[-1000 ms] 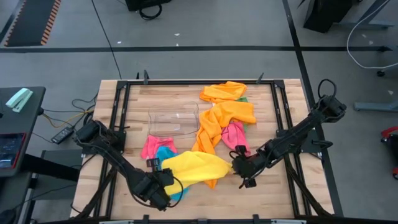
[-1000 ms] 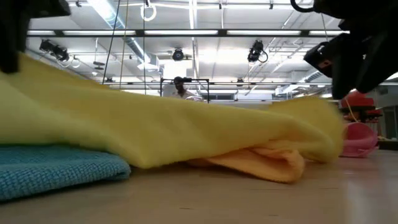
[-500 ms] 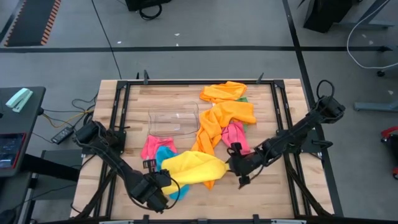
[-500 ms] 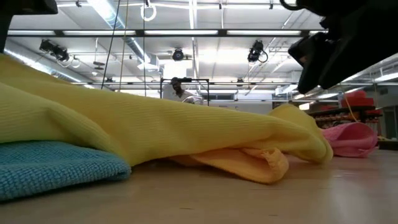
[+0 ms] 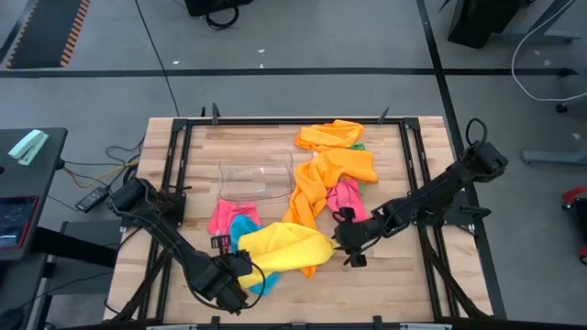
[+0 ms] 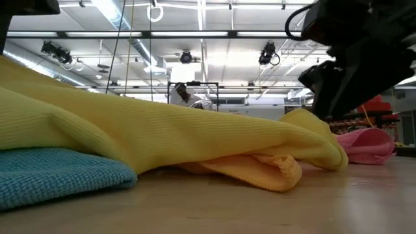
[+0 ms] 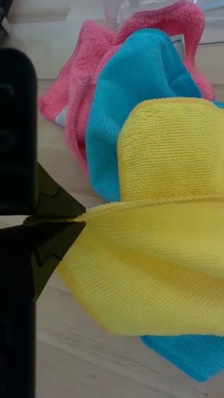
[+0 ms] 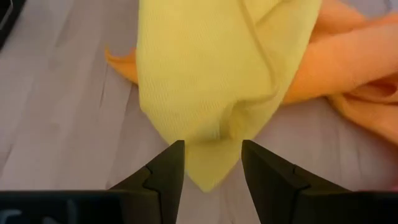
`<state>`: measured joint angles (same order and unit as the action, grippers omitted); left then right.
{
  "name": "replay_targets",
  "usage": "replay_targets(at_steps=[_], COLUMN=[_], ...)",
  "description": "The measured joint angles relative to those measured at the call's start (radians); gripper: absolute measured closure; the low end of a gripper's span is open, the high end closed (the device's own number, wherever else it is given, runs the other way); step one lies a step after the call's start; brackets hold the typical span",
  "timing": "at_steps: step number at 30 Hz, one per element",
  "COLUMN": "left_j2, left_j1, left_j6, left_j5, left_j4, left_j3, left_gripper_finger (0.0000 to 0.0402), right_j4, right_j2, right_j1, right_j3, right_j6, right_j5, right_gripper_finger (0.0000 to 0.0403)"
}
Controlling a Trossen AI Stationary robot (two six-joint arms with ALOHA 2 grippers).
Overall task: Fold microfiber towels
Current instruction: Fold the yellow microfiber cloth
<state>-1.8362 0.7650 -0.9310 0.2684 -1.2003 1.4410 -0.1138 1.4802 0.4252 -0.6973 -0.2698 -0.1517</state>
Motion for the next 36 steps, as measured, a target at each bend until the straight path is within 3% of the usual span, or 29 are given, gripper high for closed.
replay_targets(at_steps=[6, 12, 20, 29, 36], left_j2=[0.0, 0.0, 0.0, 0.0, 0.0], left_j1=[0.0, 0.0, 0.0, 0.0, 0.0], left_j6=[0.001, 0.002, 0.002, 0.0, 0.002], left_j5=[0.005, 0.018, 0.024, 0.029, 0.043], left_j4=[0.0, 0.0, 0.0, 0.003, 0.005], left_j3=[0.0, 0.0, 0.0, 0.0, 0.0], left_gripper_finger=[0.039, 0.0372, 0.0394, 0.0375, 0.0394], right_j4=[0.152, 0.193, 0.227, 0.221, 0.249], right_j2=[0.0, 0.0, 0.069, 0.108, 0.143], right_j1=[-0.051, -0.049, -0.043, -0.043, -0.043], right_j3=[0.044, 0.049, 0.05, 0.036, 0.036], right_j6=[0.029, 0.069, 0.072, 0.074, 0.051], right_j5=[0.14, 0.192, 0.21, 0.217, 0.172], right_gripper_finger=[0.0235, 0.0235, 0.0235, 0.0235, 0.0276])
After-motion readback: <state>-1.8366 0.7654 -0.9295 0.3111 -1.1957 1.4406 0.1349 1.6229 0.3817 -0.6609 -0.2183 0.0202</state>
